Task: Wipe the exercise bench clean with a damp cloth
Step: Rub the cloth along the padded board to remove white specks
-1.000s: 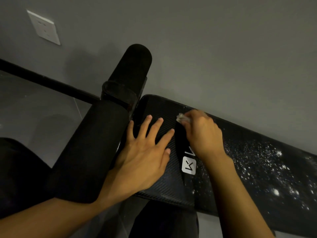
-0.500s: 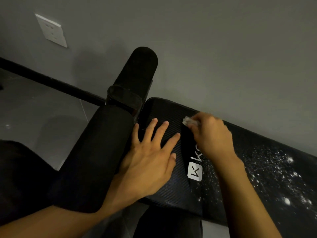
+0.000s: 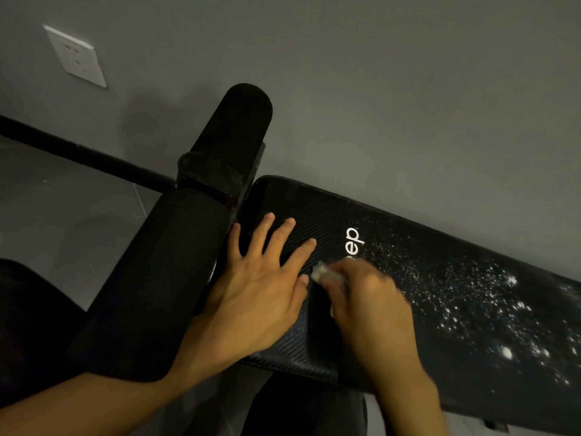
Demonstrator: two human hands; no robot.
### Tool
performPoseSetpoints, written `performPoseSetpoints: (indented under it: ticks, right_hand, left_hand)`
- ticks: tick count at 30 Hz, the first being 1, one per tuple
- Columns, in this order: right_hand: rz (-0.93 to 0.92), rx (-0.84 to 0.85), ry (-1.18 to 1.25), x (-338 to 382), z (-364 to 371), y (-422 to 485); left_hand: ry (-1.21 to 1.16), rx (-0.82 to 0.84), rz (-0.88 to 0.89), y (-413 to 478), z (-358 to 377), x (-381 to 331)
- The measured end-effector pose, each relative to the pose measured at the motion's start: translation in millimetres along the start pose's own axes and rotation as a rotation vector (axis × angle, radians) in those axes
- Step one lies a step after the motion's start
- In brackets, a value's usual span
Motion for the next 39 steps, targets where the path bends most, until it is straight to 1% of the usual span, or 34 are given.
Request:
performPoseSetpoints:
  ticks: [3, 6, 10, 12, 13, 16, 18, 21, 24, 27, 29, 35, 37, 39]
  right_hand:
    - [0.080, 0.082, -0.045, -7.8, 9.0, -36.9]
    - [0.086, 0.129, -0.034, -14.0, 7.9, -60.9]
    - [0.056, 0.088, 0.004, -26.4, 9.9, -82.5]
    - [0.077, 0.050, 0.020, -33.9, 11.3, -93.2]
    - [0.090, 0.018, 0.031, -37.9, 9.1, -95.3]
    - [0.054, -0.074, 0.069, -41.8, 2.3, -91.4]
    - [0.034, -0.112, 0.090, -42.1, -1.0, -84.1]
    - [0.042, -0.160, 0.075, -42.9, -2.4, -86.9]
    - [0.062, -0.164, 0.082, -45.2, -1.4, -99.8]
    - [0.029, -0.134, 0.014, -42.2, -0.9, -81.7]
    - [0.012, -0.147, -0.014, -40.2, -1.6, -67.0]
    - [0.043, -0.211, 0.076, -45.4, -1.7, -90.6]
    - [0.045, -0.177, 0.067, -47.2, -0.1, -84.4]
    - [0.042, -0.134, 0.006, -47.3, 2.1, -67.9]
  left_hand:
    - [-0.004, -0.002, 0.001, -0.1, -1.5, 0.1]
    - [0.022, -0.002, 0.001, -0.6, -3.1, -3.0]
    - [0.100, -0.047, 0.065, 0.6, -10.8, -16.4]
    - [0.125, -0.062, 0.104, 0.9, -15.2, -25.7]
    - [0.122, -0.054, 0.118, 0.7, -15.6, -30.8]
    - [0.088, -0.008, 0.138, -0.9, -9.6, -49.3]
    - [0.056, 0.022, 0.131, -0.7, -5.8, -53.5]
    - [0.032, 0.025, 0.123, 0.2, -4.2, -53.3]
    - [0.035, 0.021, 0.119, -0.5, -1.8, -52.7]
    - [0.038, 0.014, 0.130, -0.2, -0.2, -53.7]
    - [0.032, 0.012, 0.131, -0.9, -0.8, -51.6]
    - [0.011, 0.004, 0.140, -2.7, -1.2, -50.2]
    - [0.011, 0.004, 0.142, -1.9, -1.1, -49.9]
    - [0.015, 0.012, 0.149, -1.6, -0.3, -50.0]
Point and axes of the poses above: each hand's wrist, its own y-axis towards the middle knuckle, its own z-axis out of the palm, x = y × z, the point moved 9 cm from there along y, towards the middle knuckle, and after that the axes turned 8 degrees about y, right-handed, at the moved point
